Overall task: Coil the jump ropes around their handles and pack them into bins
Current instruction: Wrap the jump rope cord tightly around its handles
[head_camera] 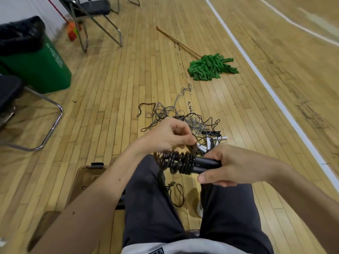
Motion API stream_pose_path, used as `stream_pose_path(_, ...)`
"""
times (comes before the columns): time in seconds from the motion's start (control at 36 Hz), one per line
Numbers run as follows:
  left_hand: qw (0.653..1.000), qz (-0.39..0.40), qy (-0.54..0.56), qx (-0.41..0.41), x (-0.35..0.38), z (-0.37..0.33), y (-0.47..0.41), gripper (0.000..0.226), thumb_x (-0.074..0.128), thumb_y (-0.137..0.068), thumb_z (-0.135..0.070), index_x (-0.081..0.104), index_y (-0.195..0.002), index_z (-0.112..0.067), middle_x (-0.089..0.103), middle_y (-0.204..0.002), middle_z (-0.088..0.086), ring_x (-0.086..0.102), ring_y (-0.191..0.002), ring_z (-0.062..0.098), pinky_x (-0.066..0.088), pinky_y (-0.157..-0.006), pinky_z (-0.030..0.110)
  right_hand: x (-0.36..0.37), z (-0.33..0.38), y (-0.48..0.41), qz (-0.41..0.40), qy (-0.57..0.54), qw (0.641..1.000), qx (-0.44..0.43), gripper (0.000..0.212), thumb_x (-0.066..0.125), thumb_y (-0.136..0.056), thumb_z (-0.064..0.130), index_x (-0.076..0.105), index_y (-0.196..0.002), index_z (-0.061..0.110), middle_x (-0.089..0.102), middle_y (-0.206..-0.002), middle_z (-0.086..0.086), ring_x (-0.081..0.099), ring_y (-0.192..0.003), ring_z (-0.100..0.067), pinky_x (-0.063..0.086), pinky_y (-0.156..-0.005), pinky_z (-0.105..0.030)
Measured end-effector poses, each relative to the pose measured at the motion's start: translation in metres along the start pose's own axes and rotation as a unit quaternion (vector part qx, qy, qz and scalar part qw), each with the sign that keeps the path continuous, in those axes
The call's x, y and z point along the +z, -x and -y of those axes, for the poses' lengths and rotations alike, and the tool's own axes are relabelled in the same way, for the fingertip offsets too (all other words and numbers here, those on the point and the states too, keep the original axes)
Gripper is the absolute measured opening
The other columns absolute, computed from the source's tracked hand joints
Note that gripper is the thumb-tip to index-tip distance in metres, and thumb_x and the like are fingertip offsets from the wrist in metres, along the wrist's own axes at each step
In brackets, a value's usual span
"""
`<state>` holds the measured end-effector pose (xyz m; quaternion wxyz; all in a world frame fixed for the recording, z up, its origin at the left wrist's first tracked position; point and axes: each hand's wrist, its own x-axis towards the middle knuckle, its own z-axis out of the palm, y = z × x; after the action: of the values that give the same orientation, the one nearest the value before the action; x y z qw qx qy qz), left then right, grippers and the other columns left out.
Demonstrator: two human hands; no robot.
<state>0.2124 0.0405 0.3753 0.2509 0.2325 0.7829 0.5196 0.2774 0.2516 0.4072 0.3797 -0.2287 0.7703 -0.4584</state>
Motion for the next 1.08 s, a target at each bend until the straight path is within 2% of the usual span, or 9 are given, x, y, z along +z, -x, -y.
stream_pose_path(0.11, 0.999, -0.022, 0.037, 0.007, 0.006, 0.01, 0.003, 0.021, 0.068, -0.09, -0.01, 0.061, -0.079, 0.007, 0.063, -0.068, -0.012, 0.058, -0.061, 0.001, 0.045, -0.06, 0.016, -0.003, -0.003, -0.001, -0.06, -0.06, 0.995, -0.05, 0.035, 0.07, -0.094, 0.025, 0.059, -0.063, 0.014, 0.056, -0.054, -0.007, 0.049, -0.046, -0.022, 0.04, -0.05, -0.025)
stream_pose_path(0.17, 0.999, -0.019, 0.028, 0.003, 0.011, 0.011, 0.007, 0.013, 0.057, -0.088, -0.004, 0.057, -0.076, 0.001, 0.06, -0.074, -0.007, 0.055, -0.064, 0.0, 0.046, -0.06, 0.018, -0.003, -0.003, -0.002, -0.083, -0.081, 0.991, -0.063, 0.032, 0.07, -0.093, 0.026, 0.06, -0.066, 0.014, 0.057, -0.057, -0.007, 0.051, -0.048, -0.022, 0.042, -0.051, -0.025)
stream_pose_path(0.25, 0.996, -0.064, 0.028, -0.056, 0.02, 0.01, 0.007, 0.033, 0.044, -0.1, 0.004, 0.053, -0.072, -0.011, 0.055, -0.06, -0.007, 0.052, -0.049, -0.001, 0.044, -0.052, 0.016, -0.002, -0.001, -0.004, -0.111, -0.123, 0.983, -0.079, 0.027, 0.067, -0.094, 0.023, 0.065, -0.068, 0.029, 0.055, -0.058, -0.004, 0.051, -0.05, -0.019, 0.043, -0.052, -0.025)
stream_pose_path(0.39, 0.992, -0.101, 0.067, -0.047, 0.033, 0.017, 0.008, 0.043, 0.044, -0.105, -0.024, 0.062, -0.095, 0.014, 0.048, -0.05, -0.003, 0.043, -0.044, 0.012, 0.051, -0.054, 0.035, -0.007, 0.001, -0.004, -0.139, -0.173, 0.972, -0.074, 0.018, 0.067, -0.089, 0.022, 0.069, -0.071, 0.025, 0.049, -0.058, -0.009, 0.045, -0.051, -0.02, 0.038, -0.049, -0.021)
stream_pose_path(0.5, 0.988, -0.094, 0.107, -0.057, 0.04, 0.014, 0.015, 0.049, 0.04, -0.101, -0.044, 0.061, -0.073, -0.009, 0.044, -0.048, -0.002, 0.039, -0.041, 0.013, 0.041, -0.047, 0.03, -0.011, -0.006, -0.005, -0.143, -0.172, 0.973, -0.063, 0.029, 0.061, -0.097, 0.007, 0.07, -0.074, 0.023, 0.047, -0.061, -0.013, 0.044, -0.055, -0.02, 0.041, -0.052, -0.021)
stream_pose_path(0.69, 0.981, -0.051, 0.177, -0.068, 0.045, 0.016, 0.022, 0.035, 0.048, -0.101, -0.038, 0.064, -0.09, -0.008, 0.041, -0.056, 0.003, 0.031, -0.04, 0.011, 0.025, -0.038, 0.021, -0.02, -0.026, -0.011, -0.225, -0.084, 0.971, -0.007, 0.024, 0.063, -0.098, 0.018, 0.061, -0.085, -0.003, 0.058, -0.061, -0.005, 0.052, -0.057, -0.017, 0.044, -0.058, -0.02)
stream_pose_path(0.86, 0.981, -0.043, 0.132, -0.139, 0.048, 0.019, 0.022, 0.023, 0.054, -0.103, -0.029, 0.068, -0.099, -0.011, 0.046, -0.059, 0.001, 0.036, -0.046, 0.012, 0.031, -0.041, 0.02, -0.019, -0.038, -0.018, -0.278, 0.004, 0.96, 0.02, 0.012, 0.062, -0.1, 0.019, 0.062, -0.089, 0.012, 0.066, -0.067, 0.0, 0.055, -0.053, -0.01, 0.045, -0.055, -0.021)
stream_pose_path(0.97, 0.983, -0.063, 0.022, -0.171, 0.053, 0.023, 0.02, 0.01, 0.059, -0.1, -0.031, 0.068, -0.099, -0.025, 0.055, -0.06, -0.004, 0.048, -0.049, 0.009, 0.042, -0.047, 0.02, -0.015, -0.048, -0.024, -0.32, 0.078, 0.942, 0.064, 0.014, 0.061, -0.1, 0.022, 0.061, -0.086, 0.021, 0.064, -0.067, 0.004, 0.05, -0.051, -0.002, 0.039, -0.057, -0.024)
stream_pose_path(1.08, 0.971, -0.105, -0.137, -0.166, 0.056, 0.022, 0.018, 0.017, 0.056, -0.101, -0.034, 0.068, -0.101, -0.021, 0.063, -0.065, -0.001, 0.053, -0.049, 0.008, 0.051, -0.057, 0.035, -0.014, -0.051, -0.025, -0.335, 0.125, 0.929, 0.097, 0.018, 0.059, -0.1, 0.024, 0.061, -0.084, 0.018, 0.062, -0.069, 0.002, 0.048, -0.052, -0.007, 0.037, -0.056, -0.027)
